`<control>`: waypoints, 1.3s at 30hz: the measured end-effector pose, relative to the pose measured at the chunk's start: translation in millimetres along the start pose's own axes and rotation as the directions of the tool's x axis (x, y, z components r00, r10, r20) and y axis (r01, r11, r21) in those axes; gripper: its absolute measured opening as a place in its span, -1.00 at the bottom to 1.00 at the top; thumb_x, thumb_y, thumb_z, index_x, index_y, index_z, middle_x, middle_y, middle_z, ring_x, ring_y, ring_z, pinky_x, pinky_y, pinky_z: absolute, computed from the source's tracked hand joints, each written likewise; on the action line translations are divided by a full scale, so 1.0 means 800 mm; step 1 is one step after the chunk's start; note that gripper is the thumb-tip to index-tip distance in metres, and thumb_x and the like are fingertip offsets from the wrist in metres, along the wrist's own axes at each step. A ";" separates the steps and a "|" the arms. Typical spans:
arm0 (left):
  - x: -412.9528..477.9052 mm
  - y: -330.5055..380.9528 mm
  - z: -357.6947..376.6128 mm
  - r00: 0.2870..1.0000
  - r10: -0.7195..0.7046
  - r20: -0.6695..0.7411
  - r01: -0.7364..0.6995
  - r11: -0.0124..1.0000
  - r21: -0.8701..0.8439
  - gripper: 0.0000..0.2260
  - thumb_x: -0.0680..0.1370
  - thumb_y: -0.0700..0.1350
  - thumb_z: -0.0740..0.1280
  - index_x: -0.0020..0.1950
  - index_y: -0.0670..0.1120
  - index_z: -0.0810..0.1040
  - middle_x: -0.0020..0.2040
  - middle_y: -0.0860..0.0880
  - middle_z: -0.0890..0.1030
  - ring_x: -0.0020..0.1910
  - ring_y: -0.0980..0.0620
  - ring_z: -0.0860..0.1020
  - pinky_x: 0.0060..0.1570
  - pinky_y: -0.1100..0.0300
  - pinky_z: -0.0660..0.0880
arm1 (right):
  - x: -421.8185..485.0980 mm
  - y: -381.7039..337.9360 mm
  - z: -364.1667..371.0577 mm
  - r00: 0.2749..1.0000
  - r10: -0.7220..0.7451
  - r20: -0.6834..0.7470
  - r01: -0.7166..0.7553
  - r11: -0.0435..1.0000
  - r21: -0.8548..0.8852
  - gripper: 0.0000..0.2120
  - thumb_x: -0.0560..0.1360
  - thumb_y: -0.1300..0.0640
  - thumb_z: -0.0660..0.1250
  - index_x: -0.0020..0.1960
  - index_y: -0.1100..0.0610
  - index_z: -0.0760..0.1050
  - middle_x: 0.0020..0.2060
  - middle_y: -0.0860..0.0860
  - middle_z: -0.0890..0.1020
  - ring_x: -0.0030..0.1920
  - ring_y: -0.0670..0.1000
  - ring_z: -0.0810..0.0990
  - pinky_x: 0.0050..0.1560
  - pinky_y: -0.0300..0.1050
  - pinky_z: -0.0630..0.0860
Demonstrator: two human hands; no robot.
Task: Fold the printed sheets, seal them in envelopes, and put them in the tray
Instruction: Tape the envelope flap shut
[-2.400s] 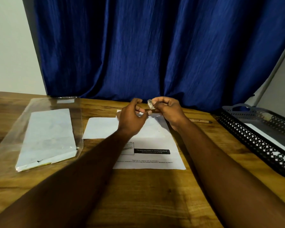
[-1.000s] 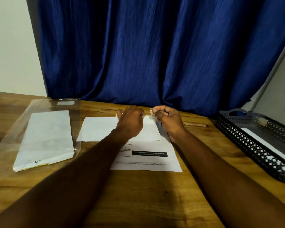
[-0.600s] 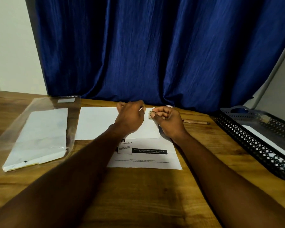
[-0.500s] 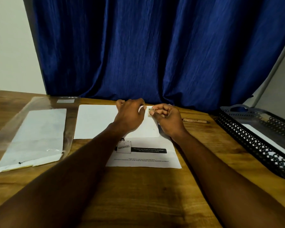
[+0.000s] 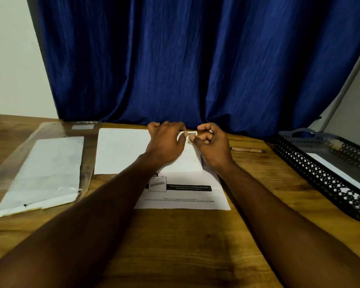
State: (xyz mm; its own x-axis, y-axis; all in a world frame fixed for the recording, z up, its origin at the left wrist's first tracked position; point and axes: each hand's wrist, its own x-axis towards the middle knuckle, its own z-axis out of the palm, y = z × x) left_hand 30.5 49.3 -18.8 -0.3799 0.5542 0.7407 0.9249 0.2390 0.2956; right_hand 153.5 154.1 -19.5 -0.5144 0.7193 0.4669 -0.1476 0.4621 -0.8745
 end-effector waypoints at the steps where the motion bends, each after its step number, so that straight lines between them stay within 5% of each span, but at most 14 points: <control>1: 0.000 0.001 0.000 1.000 0.005 -0.002 -0.005 1.000 -0.001 -0.91 0.67 -0.02 0.29 0.05 0.07 0.59 -0.01 0.11 0.66 0.05 0.05 0.53 0.17 0.02 0.12 | 0.000 0.000 0.001 1.000 0.000 0.003 0.000 1.000 0.001 -0.67 0.50 0.31 0.57 0.09 0.00 0.54 -0.12 0.17 0.74 -0.09 0.09 0.74 0.00 -0.07 0.69; 9: 0.000 -0.001 0.001 1.000 0.023 -0.007 -0.023 1.000 0.002 -0.92 0.66 -0.01 0.29 0.03 0.08 0.58 -0.02 0.13 0.65 0.05 0.05 0.53 0.17 -0.01 0.15 | 0.008 0.006 0.000 0.999 -0.024 0.034 0.025 0.999 -0.024 -0.67 0.52 0.32 0.55 0.18 0.10 0.53 -0.14 0.17 0.74 -0.10 0.10 0.74 -0.01 -0.10 0.68; 19: -0.001 -0.001 0.001 0.999 0.045 -0.016 -0.045 0.999 -0.025 -0.86 0.64 0.06 0.28 0.04 0.06 0.59 -0.02 0.12 0.65 0.05 0.05 0.52 0.18 0.00 0.14 | 0.016 0.011 -0.001 0.998 -0.048 0.047 0.050 0.998 -0.047 -0.63 0.53 0.29 0.55 0.27 0.13 0.54 -0.30 -0.04 0.66 -0.29 -0.19 0.63 -0.13 -0.30 0.59; 24: -0.001 -0.001 0.001 0.999 0.049 -0.023 -0.050 0.999 -0.023 -0.88 0.64 0.05 0.29 0.04 0.05 0.59 -0.02 0.13 0.65 0.04 0.07 0.51 0.18 0.02 0.13 | 0.015 0.011 0.001 0.998 -0.054 0.042 0.057 0.996 -0.066 -0.60 0.52 0.25 0.57 0.30 0.17 0.54 -0.28 0.01 0.65 -0.27 -0.13 0.62 -0.16 -0.32 0.56; 31: -0.002 0.000 0.000 0.998 0.063 -0.023 -0.064 0.998 -0.013 -0.86 0.66 0.03 0.27 0.04 0.05 0.61 -0.03 0.13 0.63 0.05 0.07 0.50 0.19 0.00 0.14 | 0.011 0.005 0.000 0.998 -0.055 0.013 0.056 0.991 -0.119 -0.64 0.50 0.21 0.59 0.22 0.10 0.55 -0.23 0.07 0.73 -0.14 0.07 0.74 -0.02 -0.11 0.67; 39: -0.001 0.004 -0.003 0.994 0.096 -0.056 -0.096 0.995 0.012 -0.86 0.67 0.01 0.27 0.03 0.02 0.60 -0.04 0.10 0.62 0.08 0.05 0.52 0.18 0.03 0.10 | 0.005 -0.005 -0.006 0.974 -0.209 -0.088 0.163 0.917 -0.365 -0.55 0.38 0.01 0.69 0.16 0.03 0.58 -0.18 -0.10 0.69 -0.15 -0.05 0.69 -0.10 0.01 0.68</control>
State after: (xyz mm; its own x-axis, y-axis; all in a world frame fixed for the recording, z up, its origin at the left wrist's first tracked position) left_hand 34.1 47.4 -17.0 -0.2879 0.5292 0.7982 0.9568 0.1941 0.2165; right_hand 156.3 157.8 -13.5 -0.3961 0.6497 0.6488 0.0887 0.7304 -0.6773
